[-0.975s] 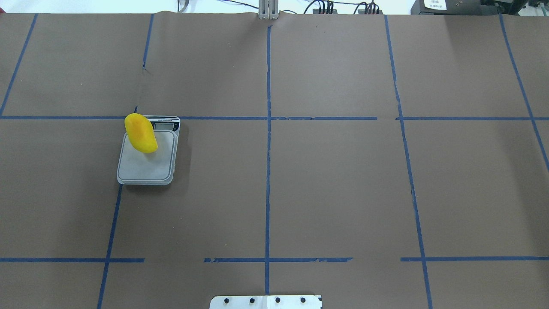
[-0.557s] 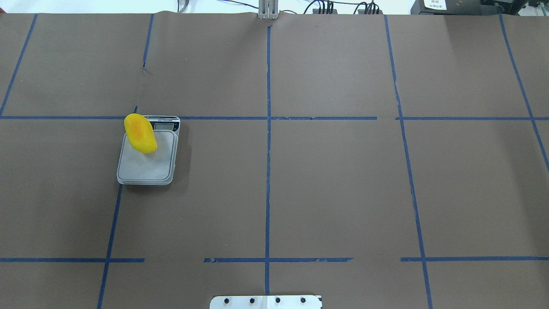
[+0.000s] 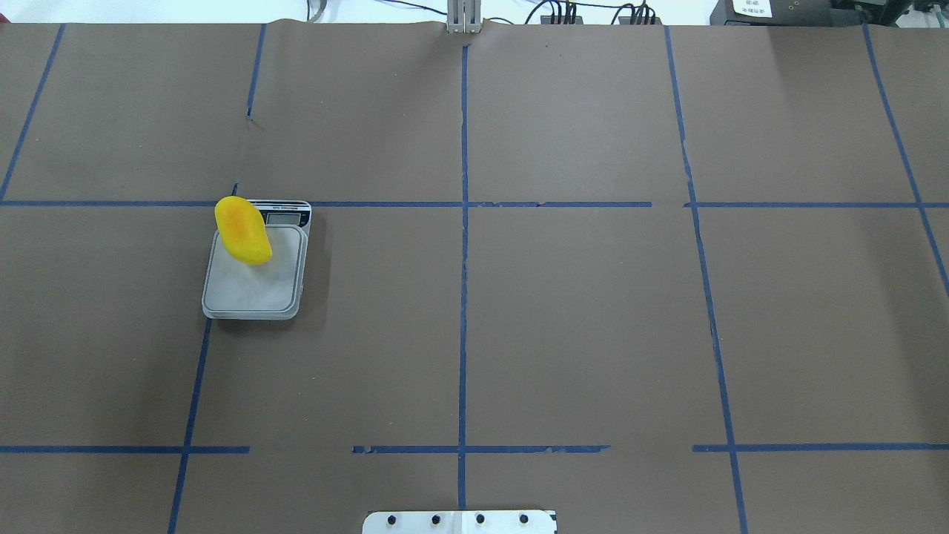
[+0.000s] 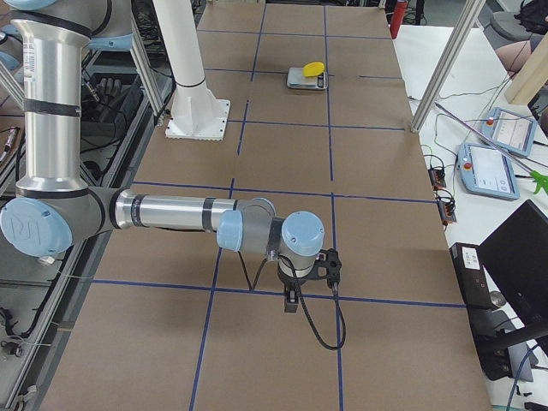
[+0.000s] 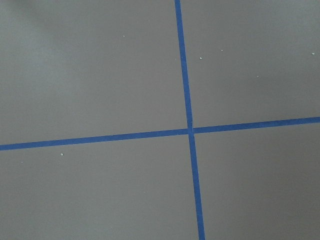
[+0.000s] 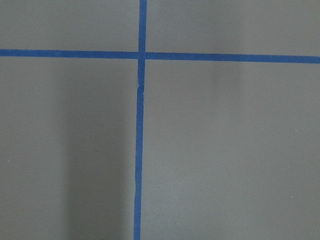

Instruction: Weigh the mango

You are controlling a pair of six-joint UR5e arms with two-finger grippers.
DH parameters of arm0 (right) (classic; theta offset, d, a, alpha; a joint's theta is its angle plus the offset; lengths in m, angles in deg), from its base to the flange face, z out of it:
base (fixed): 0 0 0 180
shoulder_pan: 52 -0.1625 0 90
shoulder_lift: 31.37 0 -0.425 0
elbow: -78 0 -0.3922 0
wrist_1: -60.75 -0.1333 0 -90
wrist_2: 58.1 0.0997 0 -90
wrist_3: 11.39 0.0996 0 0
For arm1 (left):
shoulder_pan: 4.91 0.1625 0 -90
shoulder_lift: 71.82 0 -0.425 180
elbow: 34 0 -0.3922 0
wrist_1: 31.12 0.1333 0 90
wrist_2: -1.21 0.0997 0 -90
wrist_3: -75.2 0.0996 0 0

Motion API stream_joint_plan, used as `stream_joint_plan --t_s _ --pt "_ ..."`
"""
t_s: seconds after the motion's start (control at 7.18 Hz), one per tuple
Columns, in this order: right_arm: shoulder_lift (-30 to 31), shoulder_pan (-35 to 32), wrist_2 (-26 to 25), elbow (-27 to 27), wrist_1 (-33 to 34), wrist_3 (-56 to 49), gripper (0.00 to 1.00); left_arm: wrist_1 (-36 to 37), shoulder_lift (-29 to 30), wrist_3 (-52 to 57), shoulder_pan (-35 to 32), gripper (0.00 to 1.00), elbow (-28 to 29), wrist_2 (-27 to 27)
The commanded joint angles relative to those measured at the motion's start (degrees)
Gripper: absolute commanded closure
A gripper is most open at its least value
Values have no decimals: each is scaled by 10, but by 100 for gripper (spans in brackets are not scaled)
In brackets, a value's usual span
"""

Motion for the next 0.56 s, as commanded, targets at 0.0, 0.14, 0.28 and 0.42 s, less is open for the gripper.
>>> stream_joint_plan --t_s 0.0,0.14,0.28,0.42 --pt "1 0 0 0 0 0 0 6 2 0 -2 0 2 -2" --pt "1 0 0 0 0 0 0 53 18 1 -2 0 1 -17" --pt "1 0 0 0 0 0 0 61 23 1 -3 0 2 -17" --pt "1 0 0 0 0 0 0 61 19 -23 -3 0 3 -18"
